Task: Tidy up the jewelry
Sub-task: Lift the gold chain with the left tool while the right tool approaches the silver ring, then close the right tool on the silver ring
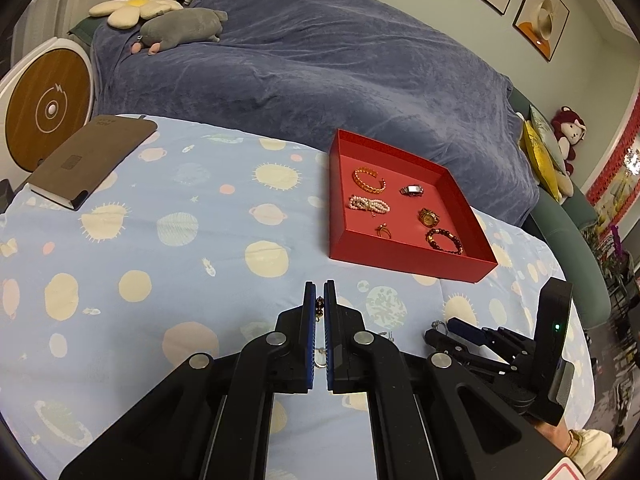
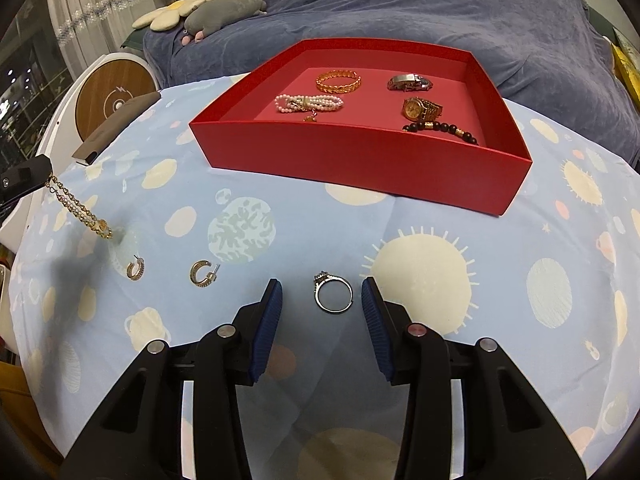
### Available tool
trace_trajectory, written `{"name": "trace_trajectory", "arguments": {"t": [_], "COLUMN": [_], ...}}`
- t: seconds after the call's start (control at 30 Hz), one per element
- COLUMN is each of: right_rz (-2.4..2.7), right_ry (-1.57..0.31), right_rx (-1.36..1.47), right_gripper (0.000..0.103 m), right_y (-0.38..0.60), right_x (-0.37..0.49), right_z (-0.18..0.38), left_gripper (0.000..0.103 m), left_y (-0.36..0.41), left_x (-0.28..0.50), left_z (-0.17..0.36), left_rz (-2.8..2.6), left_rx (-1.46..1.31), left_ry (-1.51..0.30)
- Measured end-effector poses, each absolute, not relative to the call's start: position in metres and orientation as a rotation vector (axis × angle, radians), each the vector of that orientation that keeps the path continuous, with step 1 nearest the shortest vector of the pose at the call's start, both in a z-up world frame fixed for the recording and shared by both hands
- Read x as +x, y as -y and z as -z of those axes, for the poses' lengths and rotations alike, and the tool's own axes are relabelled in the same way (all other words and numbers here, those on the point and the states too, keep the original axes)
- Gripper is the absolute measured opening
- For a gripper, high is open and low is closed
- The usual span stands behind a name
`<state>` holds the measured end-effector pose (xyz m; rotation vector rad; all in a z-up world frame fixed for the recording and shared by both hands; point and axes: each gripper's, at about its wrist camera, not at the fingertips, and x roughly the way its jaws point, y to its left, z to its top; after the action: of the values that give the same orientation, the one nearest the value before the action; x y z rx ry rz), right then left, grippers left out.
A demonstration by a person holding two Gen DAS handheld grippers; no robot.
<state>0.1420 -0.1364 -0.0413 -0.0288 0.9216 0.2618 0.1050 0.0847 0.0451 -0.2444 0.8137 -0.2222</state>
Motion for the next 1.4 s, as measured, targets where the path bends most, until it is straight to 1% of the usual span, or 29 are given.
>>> {"name": "trace_trajectory", "arguments": {"t": [0.03,0.1,0.23,0.27,0.57,1.03,1.4], "right_rz": [-0.26,-0.256,-0.252,-0.252,-0.257,-0.321,-0.324], "right_ry": [-0.917,-0.91,-0.903,-0.903,-0.904,-0.848,-0.801], "right_rx": [-0.044,-0.065,-0.075,-0.074,-0.047,0.027,0.081], "right_gripper": [0.038,0.032,0.023,0.02,0.019,0.019,0.019], "right_y": [0.135,0.133,0.134,0.134,0.138,0.145,0.168], "right_x": [0.142,0.142,0.141,0.141,0.138,0.121,0.11], "right_z": [0.042,0.042,0.042,0.042,0.038,-0.001,-0.029], "left_gripper": [0.002,0.002,0.002,0.002,0.002,0.002,0.002], "left_y": [-0.085,-0.085,-0.081,-0.08,-0.06,-0.02,0.019], "left_x": [0.105,0.105,0.105,0.106,0.11,0.125,0.134], "left_z": [-0.044,-0.044,-0.042,-0.042,-0.041,-0.038,-0.036], "left_rz": [0.219,0.219,0.225,0.226,0.241,0.262,0.292], "left_rx": [-0.242,-0.239,-0.232,-0.23,-0.195,-0.176,-0.142], "left_ry": [-0.815,-0.816,-0.821,-0.823,-0.823,-0.842,-0.851]}}
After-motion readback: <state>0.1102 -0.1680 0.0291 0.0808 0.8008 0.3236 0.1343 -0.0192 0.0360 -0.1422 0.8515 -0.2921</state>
